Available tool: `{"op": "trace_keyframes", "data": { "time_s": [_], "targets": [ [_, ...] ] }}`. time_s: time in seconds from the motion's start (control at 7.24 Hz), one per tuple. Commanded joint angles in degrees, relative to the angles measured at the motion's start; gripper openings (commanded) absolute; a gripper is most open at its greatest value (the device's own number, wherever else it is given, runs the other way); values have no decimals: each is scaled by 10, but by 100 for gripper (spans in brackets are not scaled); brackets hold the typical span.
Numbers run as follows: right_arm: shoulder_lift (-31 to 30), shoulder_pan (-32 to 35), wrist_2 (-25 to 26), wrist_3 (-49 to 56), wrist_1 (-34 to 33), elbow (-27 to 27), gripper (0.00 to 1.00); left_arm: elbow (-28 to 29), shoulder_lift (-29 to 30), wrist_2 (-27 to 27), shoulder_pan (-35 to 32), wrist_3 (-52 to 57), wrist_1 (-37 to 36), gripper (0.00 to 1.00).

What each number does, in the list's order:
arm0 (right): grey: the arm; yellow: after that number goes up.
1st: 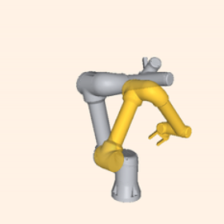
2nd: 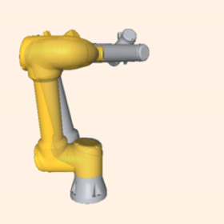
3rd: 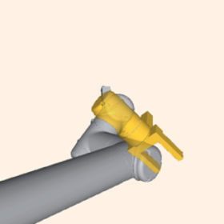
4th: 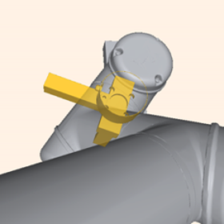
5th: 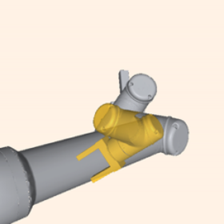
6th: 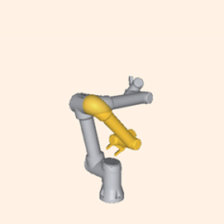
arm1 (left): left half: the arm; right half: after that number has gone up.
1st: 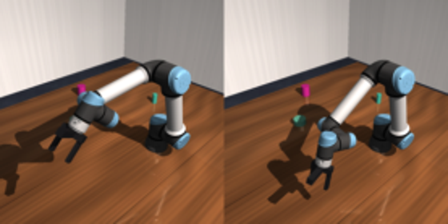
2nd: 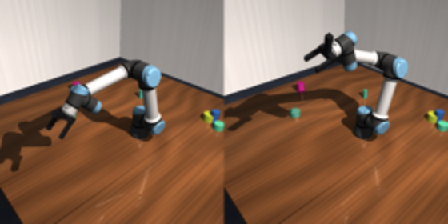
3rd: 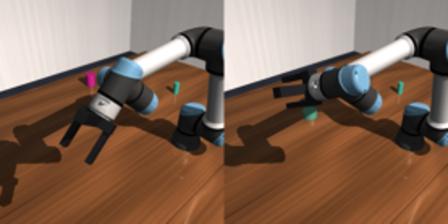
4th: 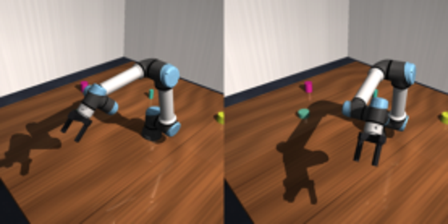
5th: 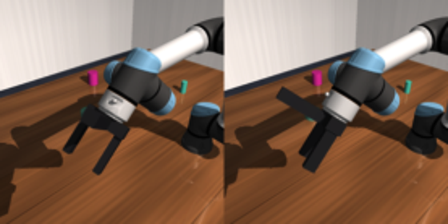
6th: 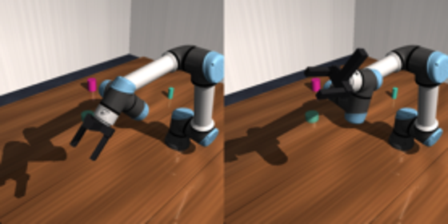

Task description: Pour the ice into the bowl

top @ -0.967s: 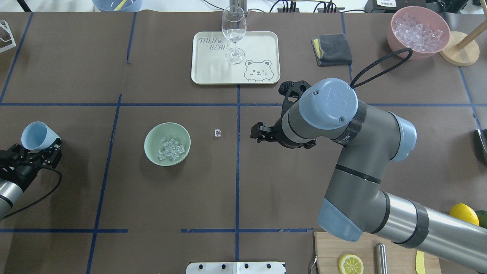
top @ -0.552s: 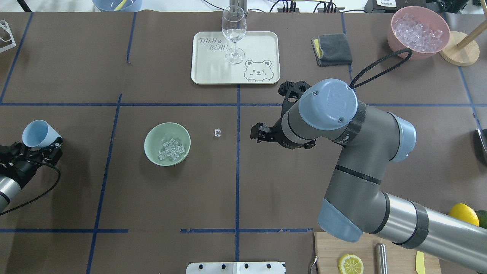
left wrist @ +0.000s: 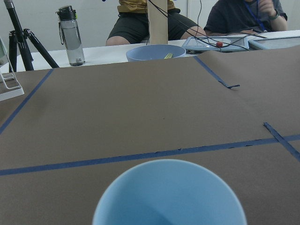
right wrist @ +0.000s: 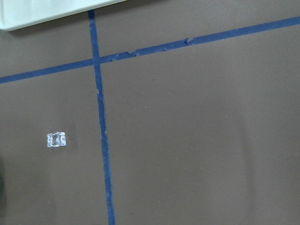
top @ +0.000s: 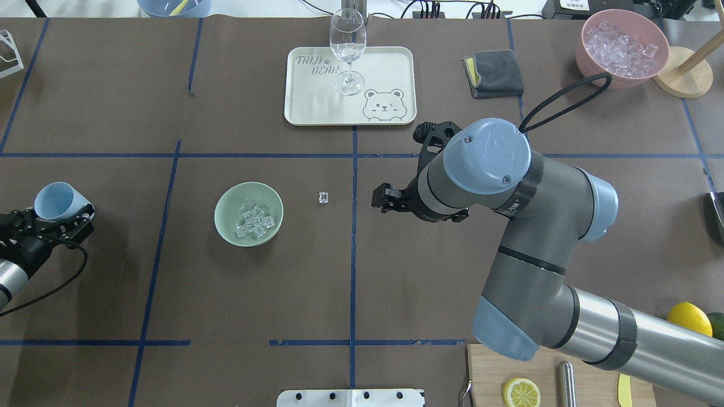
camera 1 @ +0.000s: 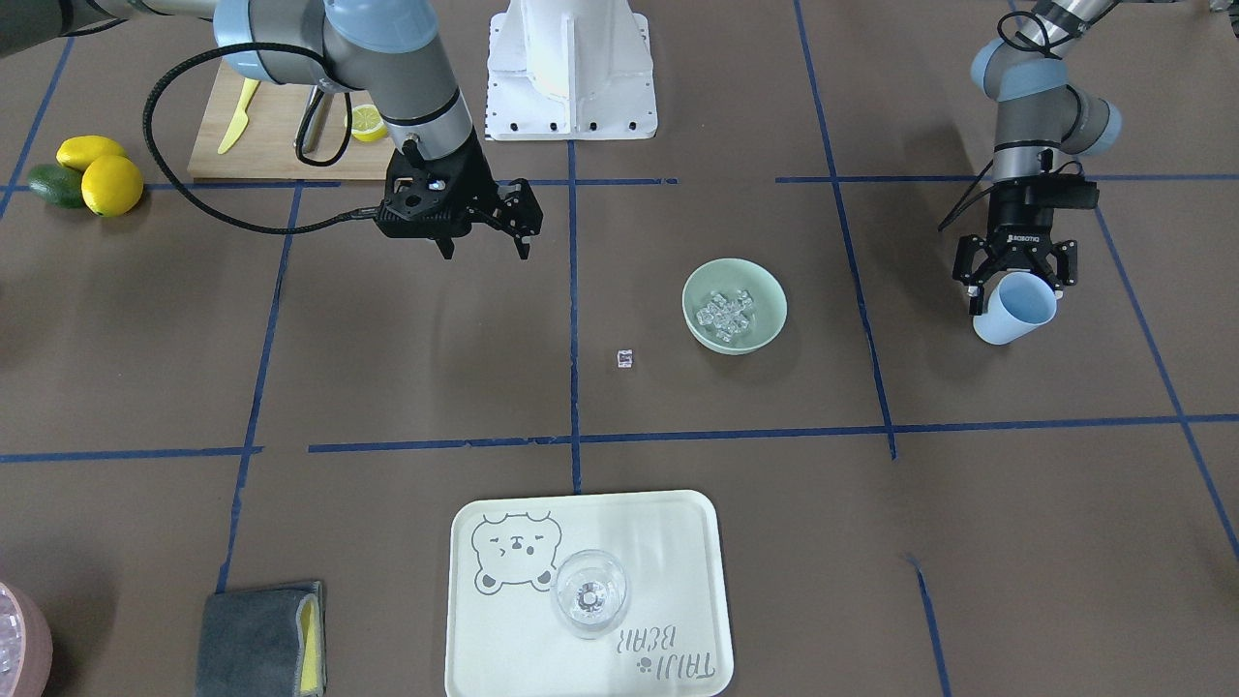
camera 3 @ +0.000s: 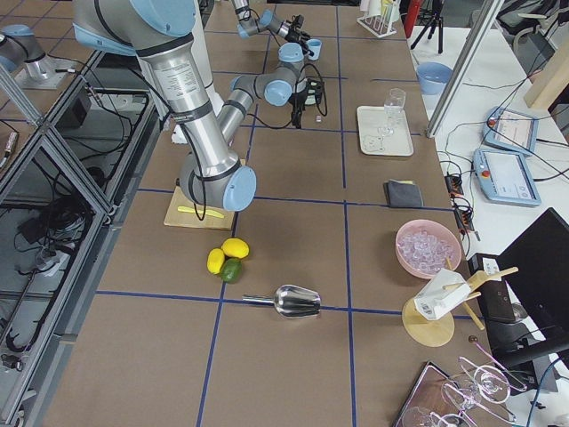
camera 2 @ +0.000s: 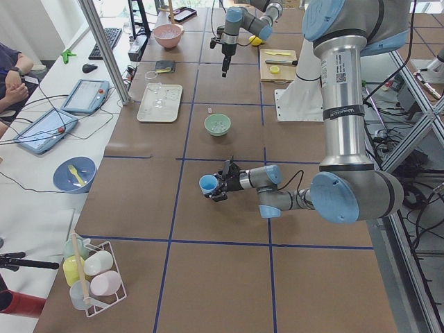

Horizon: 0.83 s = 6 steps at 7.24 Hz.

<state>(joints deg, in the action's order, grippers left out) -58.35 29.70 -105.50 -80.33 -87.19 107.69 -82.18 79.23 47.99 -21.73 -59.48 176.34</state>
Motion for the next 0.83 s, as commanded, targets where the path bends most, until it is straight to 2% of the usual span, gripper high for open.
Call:
{"op": "trace_keyframes", "data": {
  "time_s": [0.0,0.14,0.55,0.69],
  "targets": [
    [4,-5,0,-10,0,1,100,-27,-16,0,-2,2,0,100],
    [9,-14,7,-14,-1,-4,100,-48,-34,2,-1,3,-1,100],
    [17,-27,19,-18,0,-16,100,-54,-51,21,-2,3,-6,100],
    [17,-37,27,-18,0,-18,100,-88,-65,47,-2,2,-7,100]
  ]
}}
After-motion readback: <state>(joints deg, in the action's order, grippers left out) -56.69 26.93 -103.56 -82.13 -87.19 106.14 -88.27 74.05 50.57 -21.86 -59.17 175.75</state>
